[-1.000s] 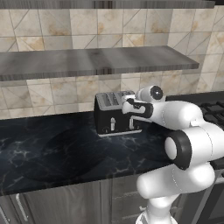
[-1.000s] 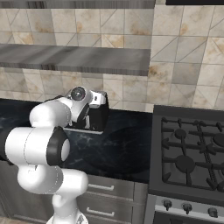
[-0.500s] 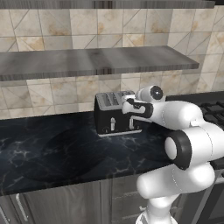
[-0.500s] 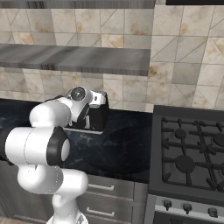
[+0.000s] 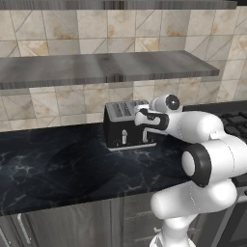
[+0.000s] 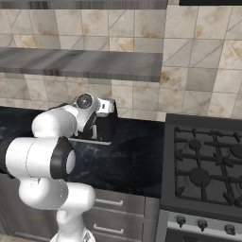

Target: Start the toaster. Once the lever pops up, take the bread to the plate on the dining counter.

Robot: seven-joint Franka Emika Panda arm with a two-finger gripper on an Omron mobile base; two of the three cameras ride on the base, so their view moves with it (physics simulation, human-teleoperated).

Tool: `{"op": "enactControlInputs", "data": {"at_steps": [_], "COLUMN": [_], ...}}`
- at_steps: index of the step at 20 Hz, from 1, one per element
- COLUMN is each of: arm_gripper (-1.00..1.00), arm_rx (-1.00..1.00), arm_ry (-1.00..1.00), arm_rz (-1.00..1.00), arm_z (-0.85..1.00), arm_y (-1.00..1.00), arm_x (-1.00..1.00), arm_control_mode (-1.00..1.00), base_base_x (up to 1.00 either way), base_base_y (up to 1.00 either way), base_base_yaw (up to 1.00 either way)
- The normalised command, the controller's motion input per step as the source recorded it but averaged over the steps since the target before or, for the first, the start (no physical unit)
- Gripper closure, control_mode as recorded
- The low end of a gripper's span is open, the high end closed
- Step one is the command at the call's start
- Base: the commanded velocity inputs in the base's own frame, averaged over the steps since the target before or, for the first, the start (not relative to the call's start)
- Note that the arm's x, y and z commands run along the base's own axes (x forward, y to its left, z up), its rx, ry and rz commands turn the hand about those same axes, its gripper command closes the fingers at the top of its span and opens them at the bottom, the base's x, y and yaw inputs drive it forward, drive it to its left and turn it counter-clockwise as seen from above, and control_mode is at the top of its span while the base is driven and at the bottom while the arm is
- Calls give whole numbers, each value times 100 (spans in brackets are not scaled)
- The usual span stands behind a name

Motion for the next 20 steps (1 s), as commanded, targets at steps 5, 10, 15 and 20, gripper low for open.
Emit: {"op": "enactControlInputs", "data": {"at_steps": [5,10,15,20], "arm_gripper": [-100,-100,-100,-100], "arm_rx": [0,0,0,0], "arm_ry": [0,0,0,0], "arm_rz": [0,0,0,0], "arm_z": [0,0,0,0], "arm_y": [0,0,0,0], "arm_x": [0,0,0,0], "arm_control_mode": [-100,-100,-100,-100], "base_base_x": [0,0,0,0], "base_base_y": [0,0,0,0], "base_base_yaw": [0,0,0,0]}}
